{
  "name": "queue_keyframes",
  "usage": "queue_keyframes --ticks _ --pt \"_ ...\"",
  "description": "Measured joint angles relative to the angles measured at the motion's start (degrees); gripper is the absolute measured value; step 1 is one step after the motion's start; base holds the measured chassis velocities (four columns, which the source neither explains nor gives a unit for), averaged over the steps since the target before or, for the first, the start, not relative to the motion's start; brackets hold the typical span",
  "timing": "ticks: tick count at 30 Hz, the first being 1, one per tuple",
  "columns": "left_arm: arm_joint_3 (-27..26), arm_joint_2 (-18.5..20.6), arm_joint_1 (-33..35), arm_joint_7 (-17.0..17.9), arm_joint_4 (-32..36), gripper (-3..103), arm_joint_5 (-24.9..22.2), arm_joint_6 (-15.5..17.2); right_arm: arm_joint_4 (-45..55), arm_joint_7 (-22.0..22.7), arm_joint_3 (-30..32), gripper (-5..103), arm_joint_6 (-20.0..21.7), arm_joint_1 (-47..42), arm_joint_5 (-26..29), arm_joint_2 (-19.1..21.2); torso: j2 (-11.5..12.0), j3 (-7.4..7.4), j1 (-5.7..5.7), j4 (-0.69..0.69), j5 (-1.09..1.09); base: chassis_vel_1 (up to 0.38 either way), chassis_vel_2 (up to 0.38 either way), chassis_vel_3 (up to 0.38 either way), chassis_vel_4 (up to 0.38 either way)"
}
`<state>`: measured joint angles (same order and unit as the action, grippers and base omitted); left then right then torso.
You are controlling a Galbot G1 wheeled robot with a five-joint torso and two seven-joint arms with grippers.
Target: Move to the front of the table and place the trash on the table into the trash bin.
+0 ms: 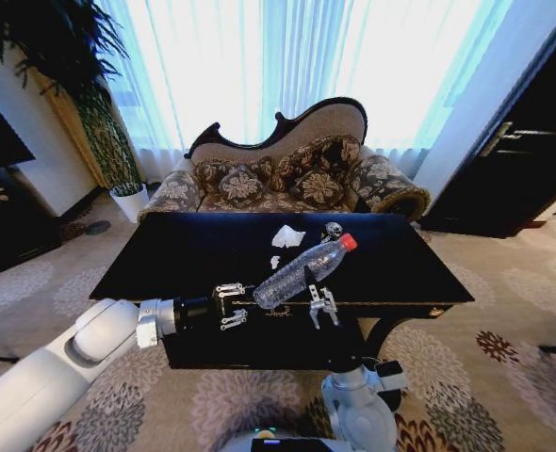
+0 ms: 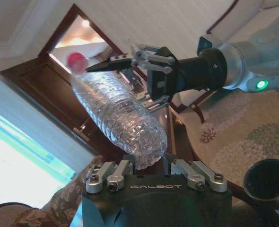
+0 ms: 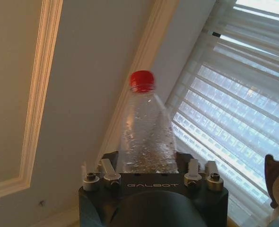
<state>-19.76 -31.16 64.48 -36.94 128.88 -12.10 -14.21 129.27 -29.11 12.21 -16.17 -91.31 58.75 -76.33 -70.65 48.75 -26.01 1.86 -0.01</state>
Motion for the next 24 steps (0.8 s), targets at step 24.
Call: queue_keyframes --ticks 24 --pt "-12.46 -8.86 11.69 2.01 2.32 33 -0.66 0.30 -2.97 -2.86 4.98 22 -1.12 1.50 0.95 0.64 0.00 0.00 0.00 0.01 0.02 0.000 0.000 0.000 0.000"
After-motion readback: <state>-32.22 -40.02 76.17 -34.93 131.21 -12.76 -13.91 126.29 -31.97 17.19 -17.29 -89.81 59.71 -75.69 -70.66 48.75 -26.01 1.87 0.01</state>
